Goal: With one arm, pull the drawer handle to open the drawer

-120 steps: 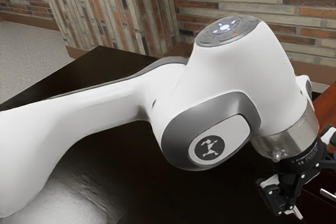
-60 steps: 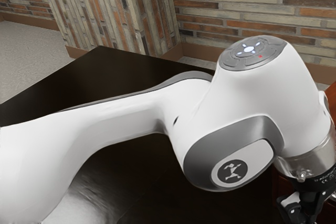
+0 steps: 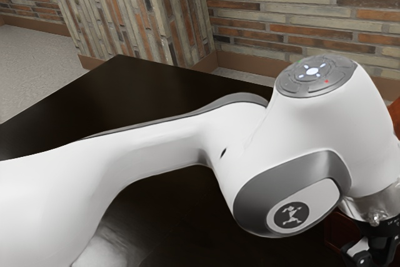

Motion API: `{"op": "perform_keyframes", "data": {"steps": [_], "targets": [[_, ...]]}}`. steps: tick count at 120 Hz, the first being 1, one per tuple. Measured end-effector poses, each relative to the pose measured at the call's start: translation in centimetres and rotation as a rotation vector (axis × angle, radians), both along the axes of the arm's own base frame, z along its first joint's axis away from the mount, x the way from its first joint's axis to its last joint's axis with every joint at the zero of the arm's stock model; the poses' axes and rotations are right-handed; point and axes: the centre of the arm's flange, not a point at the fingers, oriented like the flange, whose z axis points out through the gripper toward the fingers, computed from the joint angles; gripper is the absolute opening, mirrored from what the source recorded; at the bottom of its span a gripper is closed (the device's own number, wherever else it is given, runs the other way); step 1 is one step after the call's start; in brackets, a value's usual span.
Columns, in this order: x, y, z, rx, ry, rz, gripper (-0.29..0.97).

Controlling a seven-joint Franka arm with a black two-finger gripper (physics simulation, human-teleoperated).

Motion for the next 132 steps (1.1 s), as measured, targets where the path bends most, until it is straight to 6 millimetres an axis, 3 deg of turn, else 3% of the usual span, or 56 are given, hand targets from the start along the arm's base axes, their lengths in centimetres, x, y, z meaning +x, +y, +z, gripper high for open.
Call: {"op": "perform_keyframes", "data": {"steps": [43,84,132], "targets": [[0.1,0.0,-0.7,-0.003,0.0,0.014,0.67],[0.2,-0.1,-0.6,-0.009,-0.012,0.014,0.45],[0.0,0.2,-1.4,-0.005,0.001,0.016,0.33]]}}
